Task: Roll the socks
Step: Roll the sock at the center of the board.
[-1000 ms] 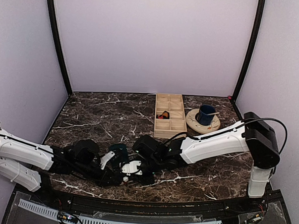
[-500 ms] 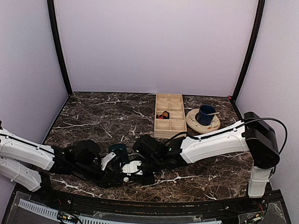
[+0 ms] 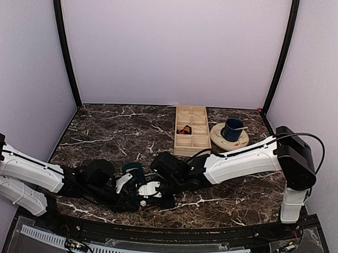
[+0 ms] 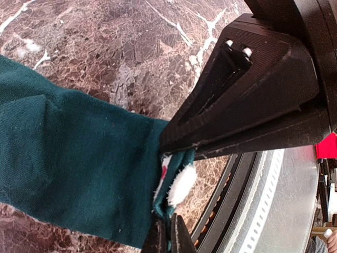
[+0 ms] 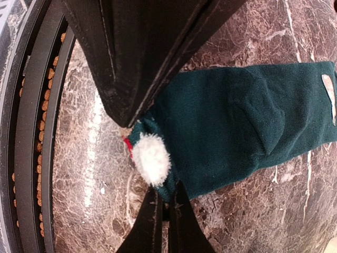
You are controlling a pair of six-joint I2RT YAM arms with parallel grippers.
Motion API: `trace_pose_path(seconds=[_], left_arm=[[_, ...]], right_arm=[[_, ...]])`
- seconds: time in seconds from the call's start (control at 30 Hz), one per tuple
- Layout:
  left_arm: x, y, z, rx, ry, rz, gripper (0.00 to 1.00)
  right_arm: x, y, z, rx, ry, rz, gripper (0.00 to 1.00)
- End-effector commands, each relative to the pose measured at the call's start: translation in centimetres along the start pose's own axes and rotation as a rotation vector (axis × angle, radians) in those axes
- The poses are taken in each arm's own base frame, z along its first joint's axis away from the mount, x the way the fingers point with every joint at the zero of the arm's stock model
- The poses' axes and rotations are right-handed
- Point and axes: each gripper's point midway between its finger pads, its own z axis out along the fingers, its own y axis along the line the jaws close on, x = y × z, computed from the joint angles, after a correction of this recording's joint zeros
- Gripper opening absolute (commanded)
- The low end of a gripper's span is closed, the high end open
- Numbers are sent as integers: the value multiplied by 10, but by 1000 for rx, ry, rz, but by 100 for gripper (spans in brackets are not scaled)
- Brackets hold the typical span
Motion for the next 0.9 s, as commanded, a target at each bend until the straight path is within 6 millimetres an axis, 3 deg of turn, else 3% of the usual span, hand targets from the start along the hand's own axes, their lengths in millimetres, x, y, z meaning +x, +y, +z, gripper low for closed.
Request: trace_pose_path(seconds=[0.0, 0.37, 0.7, 0.73, 0.87], left_arm=[[1, -8, 1, 40, 2, 13, 0], [16, -2, 8, 32, 80, -57, 0], [12, -3, 10, 49, 107, -101, 0], [13, -3, 10, 53, 115, -110, 0], [11, -3, 10, 69, 128, -131, 0]], right_arm=[[-10, -7, 1, 14, -35, 14, 1], [-1, -11, -2, 59, -17, 45, 30], [-3, -12, -17, 102, -53, 66, 37], [7, -8, -17, 100, -37, 71, 36], [9, -9, -23, 140, -48, 69, 37]])
